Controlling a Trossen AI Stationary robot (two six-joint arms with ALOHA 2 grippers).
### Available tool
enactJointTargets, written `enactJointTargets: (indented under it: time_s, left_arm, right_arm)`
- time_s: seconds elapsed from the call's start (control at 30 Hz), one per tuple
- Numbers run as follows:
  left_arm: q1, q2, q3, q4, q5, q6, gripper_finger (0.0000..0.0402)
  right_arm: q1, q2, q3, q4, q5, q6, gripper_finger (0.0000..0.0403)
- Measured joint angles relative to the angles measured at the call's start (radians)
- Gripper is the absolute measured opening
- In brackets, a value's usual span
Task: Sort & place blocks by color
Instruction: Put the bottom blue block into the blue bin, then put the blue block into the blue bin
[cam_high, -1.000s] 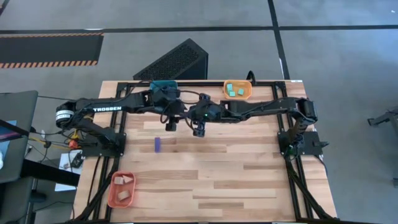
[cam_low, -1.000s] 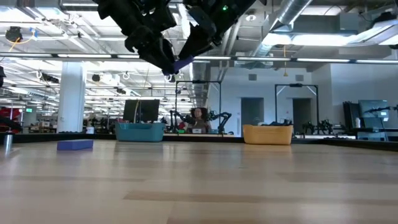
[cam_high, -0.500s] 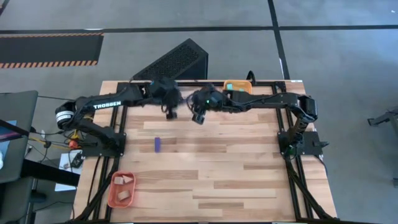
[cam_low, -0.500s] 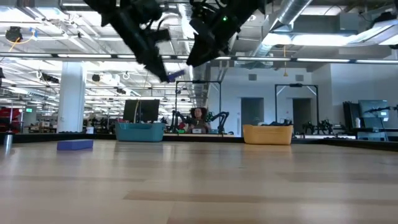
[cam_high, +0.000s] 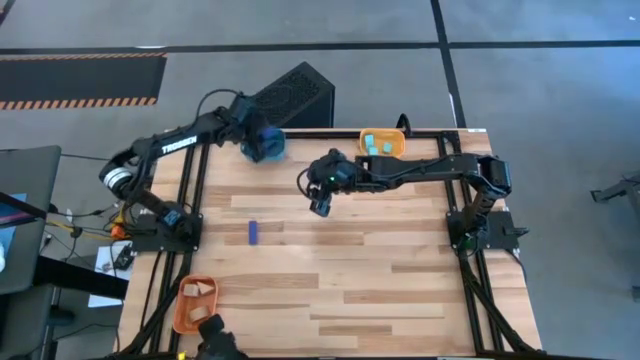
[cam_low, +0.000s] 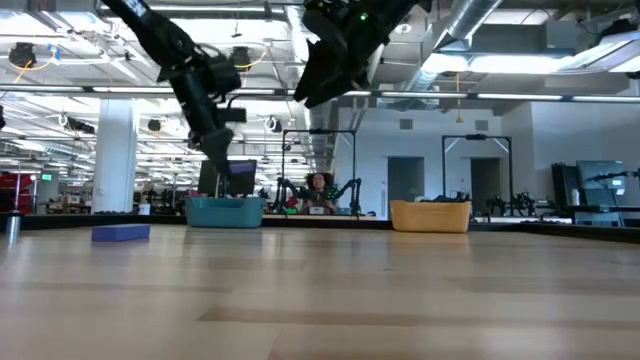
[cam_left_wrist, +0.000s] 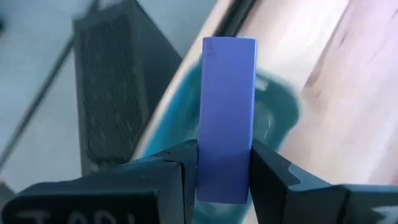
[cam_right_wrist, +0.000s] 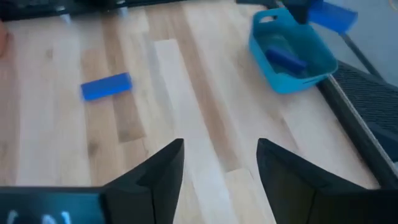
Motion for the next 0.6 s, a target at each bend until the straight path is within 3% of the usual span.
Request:
enactJointTargets:
  time_s: [0.2, 0.5, 0.6]
  left_arm:
    - [0.023, 0.086, 0.000, -0.003, -0.027, -0.031, 0.0105]
    - [0.021, 0.128, 0.000, 0.001, -0.066, -0.150, 0.0188]
    - [0.019, 0.098, 0.009, -0.078, -0.088, -0.211, 0.0205]
  right_arm:
    - [0.028, 0.000, 0.000, -0.022, 0.010, 0.105, 0.0212]
    - [0.078, 0.000, 0.000, -0.056, 0.013, 0.271, 0.0217]
    - [0.093, 0.000, 0.000, -0.056, 0.014, 0.304, 0.0216]
